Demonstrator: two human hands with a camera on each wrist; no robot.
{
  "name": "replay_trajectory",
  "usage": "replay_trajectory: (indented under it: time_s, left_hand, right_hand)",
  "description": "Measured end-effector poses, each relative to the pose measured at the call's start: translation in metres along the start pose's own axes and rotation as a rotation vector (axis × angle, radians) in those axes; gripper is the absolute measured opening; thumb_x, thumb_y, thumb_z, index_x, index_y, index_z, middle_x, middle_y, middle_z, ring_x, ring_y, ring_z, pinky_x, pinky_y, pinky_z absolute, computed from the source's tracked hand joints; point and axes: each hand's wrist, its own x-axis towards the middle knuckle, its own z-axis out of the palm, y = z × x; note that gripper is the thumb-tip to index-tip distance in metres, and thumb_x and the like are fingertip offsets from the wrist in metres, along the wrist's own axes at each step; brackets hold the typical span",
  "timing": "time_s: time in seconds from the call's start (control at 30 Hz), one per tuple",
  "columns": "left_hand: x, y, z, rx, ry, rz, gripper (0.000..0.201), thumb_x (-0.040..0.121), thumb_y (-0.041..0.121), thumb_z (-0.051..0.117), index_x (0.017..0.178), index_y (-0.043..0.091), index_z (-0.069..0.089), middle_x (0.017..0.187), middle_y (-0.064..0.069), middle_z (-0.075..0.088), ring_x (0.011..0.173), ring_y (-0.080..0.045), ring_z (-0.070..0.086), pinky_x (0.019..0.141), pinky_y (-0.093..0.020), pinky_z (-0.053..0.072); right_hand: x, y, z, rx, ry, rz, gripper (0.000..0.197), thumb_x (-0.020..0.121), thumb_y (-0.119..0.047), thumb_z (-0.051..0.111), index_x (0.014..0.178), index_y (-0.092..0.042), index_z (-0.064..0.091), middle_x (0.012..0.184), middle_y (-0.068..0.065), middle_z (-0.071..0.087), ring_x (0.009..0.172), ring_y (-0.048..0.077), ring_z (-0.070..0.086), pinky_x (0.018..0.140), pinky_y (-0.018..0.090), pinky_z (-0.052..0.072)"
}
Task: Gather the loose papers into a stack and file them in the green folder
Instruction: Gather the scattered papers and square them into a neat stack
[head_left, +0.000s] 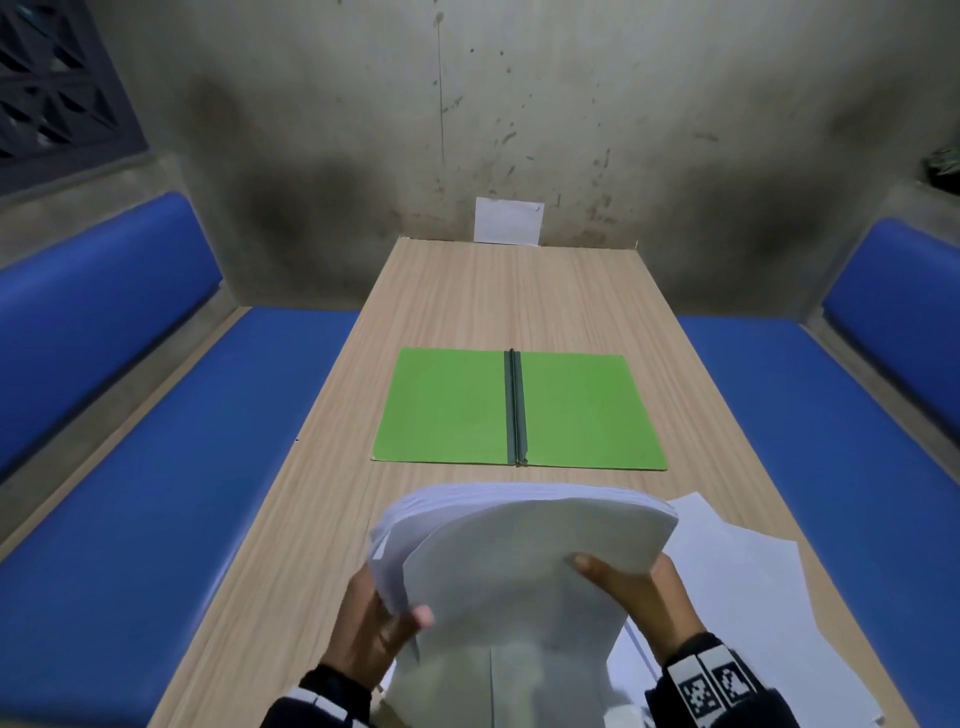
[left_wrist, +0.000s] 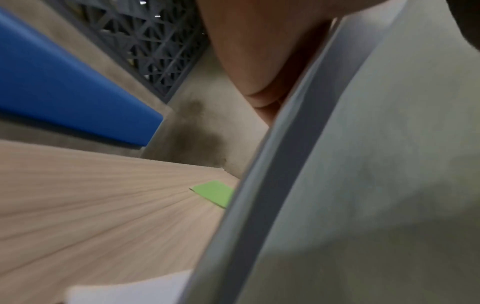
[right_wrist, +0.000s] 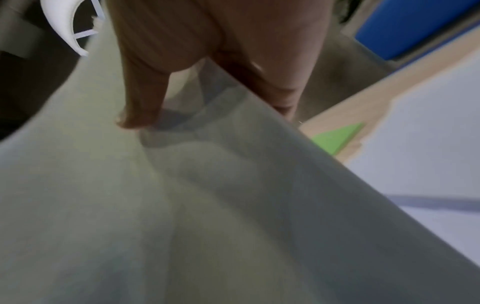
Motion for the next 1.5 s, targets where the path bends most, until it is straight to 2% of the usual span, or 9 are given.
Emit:
replay_trajectory:
  time_s: [0.07,0.2,0.5,0.6,0.73,0.87,1.1,1.3,1.5]
  left_hand:
    - [-0.005,-0.009,0.004,0.187,0.038,-0.094,0.063,0.031,0.063,0.078,0.089,0.068,0.055,0.089,0.029,0.069,0.088,0.013,0.06,0.067,-0.004,0.048]
    - [0.0,0.0,0.018,0.22,0.167,-0.22,0.045,0.059,0.028,0.084,0.077,0.044,0.047,0.071,0.011,0.059,0.076,-0.018,0.057,0.053,-0.014,0.043]
    - [-0.009,-0.012,0.013,0.107,0.184,-0.335,0.035,0.067,0.012,0.081,0.074,0.035,0.056,0.058,0.013,0.069,0.064,0.002,0.061,0.062,-0.021,0.049]
    - [-0.012,-0.025,0.015,0.128,0.154,-0.401,0.023,0.078,0.015,0.072,0.069,0.033,0.06,0.054,0.027,0.067,0.065,0.007,0.061,0.075,-0.032,0.051]
    - [-0.004,-0.02,0.016,0.097,0.218,-0.369,0.018,0.084,0.01,0.064,0.067,0.018,0.064,0.044,0.015,0.066,0.064,-0.015,0.057,0.046,-0.009,0.046]
    - [0.001,-0.004,0.0,0.025,0.343,-0.417,0.008,0.084,0.015,0.064,0.086,0.007,0.063,0.076,-0.009,0.068,0.077,-0.024,0.058,0.065,-0.029,0.047]
    - [-0.003,-0.017,-0.051,0.038,0.547,-0.596,0.053,0.08,0.04,0.066,0.109,-0.004,0.059,0.113,-0.028,0.061,0.098,-0.035,0.058,0.091,-0.041,0.044]
    - [-0.016,-0.03,-0.065,0.013,0.533,-0.559,0.044,0.076,0.028,0.074,0.103,-0.004,0.062,0.107,-0.025,0.063,0.095,-0.032,0.059,0.094,-0.041,0.044]
    - [-0.03,-0.053,-0.062,-0.037,0.516,-0.627,0.027,0.083,0.012,0.066,0.101,-0.007,0.062,0.099,-0.02,0.064,0.094,-0.03,0.059,0.093,-0.038,0.042]
  right_hand:
    - [0.002,0.008,-0.001,-0.011,-0.02,0.047,0.055,0.038,-0.028,0.087,0.088,-0.013,0.071,0.086,0.001,0.078,0.078,0.013,0.073,0.061,0.02,0.056]
    - [0.003,0.008,0.005,-0.015,-0.048,0.055,0.034,0.05,-0.014,0.082,0.083,-0.014,0.072,0.085,0.003,0.078,0.085,0.021,0.073,0.064,0.023,0.056]
    - [-0.006,0.026,0.003,-0.126,-0.073,0.084,0.05,0.03,-0.032,0.092,0.073,-0.013,0.074,0.075,0.0,0.077,0.071,0.011,0.07,0.059,0.019,0.055]
    - [-0.004,0.054,-0.002,-0.38,0.005,0.114,0.064,0.022,-0.072,0.077,0.074,-0.035,0.072,0.08,-0.013,0.076,0.074,-0.001,0.066,0.073,0.031,0.054]
    - [-0.006,0.074,-0.024,-0.784,0.038,0.042,0.057,0.044,-0.075,0.066,0.093,-0.079,0.038,0.108,-0.022,0.06,0.111,-0.006,0.053,0.093,0.027,0.043]
    - [-0.019,0.075,-0.049,-1.164,0.063,0.474,0.106,0.052,-0.08,0.055,0.142,-0.041,0.016,0.157,0.0,0.009,0.145,0.022,0.008,0.113,0.046,0.022]
    - [-0.027,0.095,-0.048,-1.279,0.049,0.674,0.114,0.054,-0.085,0.045,0.145,-0.039,-0.006,0.157,0.004,-0.015,0.144,0.03,-0.005,0.112,0.052,0.021]
    - [-0.01,0.101,-0.012,-1.305,-0.099,0.641,0.105,0.061,-0.082,0.042,0.145,-0.039,-0.005,0.157,0.008,-0.016,0.144,0.035,-0.005,0.111,0.052,0.02]
    - [0.014,0.083,-0.032,-1.28,0.087,0.551,0.083,0.071,-0.074,0.042,0.14,-0.031,0.026,0.146,0.007,0.028,0.133,0.028,0.03,0.105,0.047,0.029]
